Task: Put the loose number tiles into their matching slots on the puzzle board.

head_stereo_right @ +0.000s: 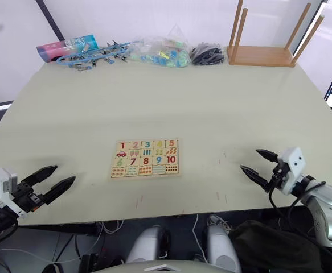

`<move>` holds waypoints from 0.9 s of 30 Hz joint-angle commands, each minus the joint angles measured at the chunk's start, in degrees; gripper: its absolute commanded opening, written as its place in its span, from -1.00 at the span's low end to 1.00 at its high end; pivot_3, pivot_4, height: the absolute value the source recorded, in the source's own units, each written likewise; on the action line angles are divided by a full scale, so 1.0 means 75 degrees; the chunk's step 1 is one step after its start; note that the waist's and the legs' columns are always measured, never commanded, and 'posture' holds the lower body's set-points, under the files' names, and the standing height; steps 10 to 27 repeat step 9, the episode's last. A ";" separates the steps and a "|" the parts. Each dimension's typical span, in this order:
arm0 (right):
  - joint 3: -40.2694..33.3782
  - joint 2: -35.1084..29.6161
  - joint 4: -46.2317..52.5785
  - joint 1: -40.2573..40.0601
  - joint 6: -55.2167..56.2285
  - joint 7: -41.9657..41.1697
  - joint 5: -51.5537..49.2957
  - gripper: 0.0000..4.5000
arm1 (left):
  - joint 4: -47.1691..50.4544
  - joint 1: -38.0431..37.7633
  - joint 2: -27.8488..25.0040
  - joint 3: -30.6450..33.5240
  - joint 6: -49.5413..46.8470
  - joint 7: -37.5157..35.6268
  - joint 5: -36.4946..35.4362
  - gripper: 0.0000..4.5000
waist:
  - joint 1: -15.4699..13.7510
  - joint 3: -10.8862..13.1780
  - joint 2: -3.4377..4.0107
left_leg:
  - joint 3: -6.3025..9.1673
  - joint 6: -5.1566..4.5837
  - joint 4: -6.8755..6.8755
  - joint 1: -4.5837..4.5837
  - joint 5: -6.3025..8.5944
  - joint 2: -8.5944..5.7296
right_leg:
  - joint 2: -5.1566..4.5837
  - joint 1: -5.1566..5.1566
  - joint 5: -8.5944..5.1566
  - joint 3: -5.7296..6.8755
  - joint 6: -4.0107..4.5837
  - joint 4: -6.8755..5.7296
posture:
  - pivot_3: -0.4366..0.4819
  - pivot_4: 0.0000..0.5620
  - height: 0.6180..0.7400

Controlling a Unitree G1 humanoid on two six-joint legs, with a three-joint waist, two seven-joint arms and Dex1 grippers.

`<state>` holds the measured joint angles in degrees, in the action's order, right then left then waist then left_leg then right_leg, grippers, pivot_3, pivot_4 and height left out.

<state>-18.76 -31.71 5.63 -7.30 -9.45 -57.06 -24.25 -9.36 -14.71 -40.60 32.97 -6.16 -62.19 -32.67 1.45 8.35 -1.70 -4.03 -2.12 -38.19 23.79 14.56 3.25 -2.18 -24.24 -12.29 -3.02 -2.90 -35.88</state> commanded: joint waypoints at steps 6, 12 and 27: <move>-0.0642 -0.0145 -0.0082 -0.0699 0.0629 0.0077 -0.0207 0.98 | 0.0085 0.0005 0.0048 -0.0029 0.0670 0.0246 0.0484 1.00 | -0.0075 -0.0002 0.0001 | -0.0039 0.0004 0.0003 -0.0013 0.0006 0.0001 | -0.0121 -0.0004 0.0001 0.0144 0.0005 -0.0001 | -0.05 -0.47 0.96; -0.0607 -0.0139 -0.0139 -0.0688 0.0684 0.0113 -0.0210 0.98 | 0.0018 0.0079 0.0066 -0.0053 0.0820 0.0237 0.0529 1.00 | -0.0087 -0.0006 -0.0001 | -0.0031 0.0029 0.0001 -0.0011 0.0020 0.0001 | -0.0132 -0.0003 0.0002 0.0173 0.0004 -0.0001 | -0.05 -0.47 0.96; -0.0607 -0.0139 -0.0139 -0.0688 0.0684 0.0113 -0.0210 0.98 | 0.0018 0.0079 0.0066 -0.0053 0.0820 0.0237 0.0529 1.00 | -0.0087 -0.0006 -0.0001 | -0.0031 0.0029 0.0001 -0.0011 0.0020 0.0001 | -0.0132 -0.0003 0.0002 0.0173 0.0004 -0.0001 | -0.05 -0.47 0.96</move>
